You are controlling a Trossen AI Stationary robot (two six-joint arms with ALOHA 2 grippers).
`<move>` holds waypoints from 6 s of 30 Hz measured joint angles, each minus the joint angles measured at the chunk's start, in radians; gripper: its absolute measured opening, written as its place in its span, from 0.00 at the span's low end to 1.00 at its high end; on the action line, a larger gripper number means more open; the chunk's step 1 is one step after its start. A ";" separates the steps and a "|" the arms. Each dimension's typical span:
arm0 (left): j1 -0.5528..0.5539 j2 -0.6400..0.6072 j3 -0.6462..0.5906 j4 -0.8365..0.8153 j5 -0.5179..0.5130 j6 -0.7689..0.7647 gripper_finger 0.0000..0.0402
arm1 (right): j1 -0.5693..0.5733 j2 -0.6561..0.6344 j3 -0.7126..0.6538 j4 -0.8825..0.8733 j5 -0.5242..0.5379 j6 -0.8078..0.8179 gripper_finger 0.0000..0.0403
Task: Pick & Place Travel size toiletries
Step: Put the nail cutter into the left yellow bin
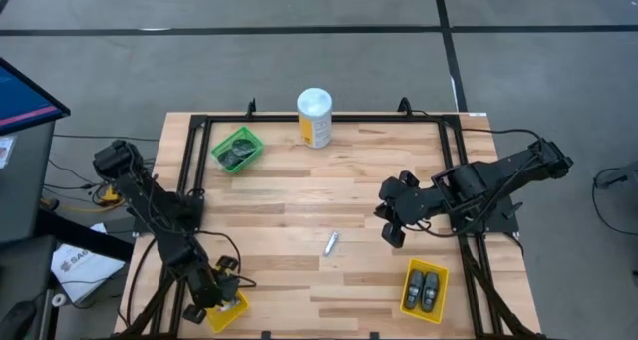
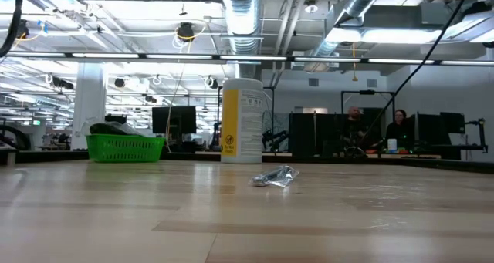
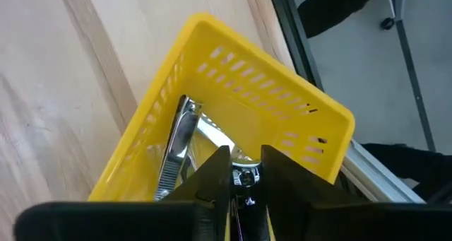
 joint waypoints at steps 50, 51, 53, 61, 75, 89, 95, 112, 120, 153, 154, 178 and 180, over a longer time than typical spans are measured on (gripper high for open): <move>0.713 0.428 0.313 0.552 -0.572 0.110 0.56 | 0.001 0.000 0.000 -0.003 -0.025 -0.001 0.09; 0.712 0.448 0.330 0.554 -0.572 0.143 0.56 | 0.001 0.000 0.000 -0.002 -0.025 -0.001 0.09; 0.708 0.489 0.365 0.553 -0.579 0.208 0.56 | 0.001 0.000 -0.008 0.008 -0.025 -0.001 0.09; 0.692 0.591 0.446 0.548 -0.652 0.295 0.56 | 0.001 0.000 -0.033 0.015 -0.026 0.000 0.09; 0.592 0.650 0.447 0.455 -0.637 0.163 0.56 | 0.000 0.000 -0.033 0.018 -0.026 -0.003 0.09; 0.593 0.718 0.446 0.347 -0.661 0.044 0.54 | -0.002 0.000 -0.033 0.027 -0.029 0.000 0.09; 0.590 0.721 0.448 0.294 -0.679 0.034 0.53 | -0.002 0.000 -0.033 0.027 -0.029 0.000 0.09; 0.597 0.477 0.376 -0.111 -0.623 -0.270 0.53 | 0.000 0.000 -0.033 0.026 -0.028 -0.002 0.09; 0.589 0.230 0.195 -0.010 -0.669 -0.393 0.53 | 0.000 0.000 -0.033 0.027 -0.028 -0.003 0.09; 0.590 0.773 0.462 0.551 -0.565 -0.019 0.53 | -0.002 0.000 -0.033 0.051 -0.025 -0.014 0.09; 0.588 0.780 0.463 0.555 -0.560 -0.013 0.53 | -0.002 0.000 -0.033 0.051 -0.024 -0.024 0.09; 0.584 0.624 0.451 0.294 -0.490 -0.022 0.09 | -0.002 0.000 -0.033 0.051 -0.024 -0.055 0.09; 0.585 0.554 0.456 0.281 -0.481 -0.022 0.09 | -0.001 0.000 -0.033 0.052 -0.024 -0.056 0.09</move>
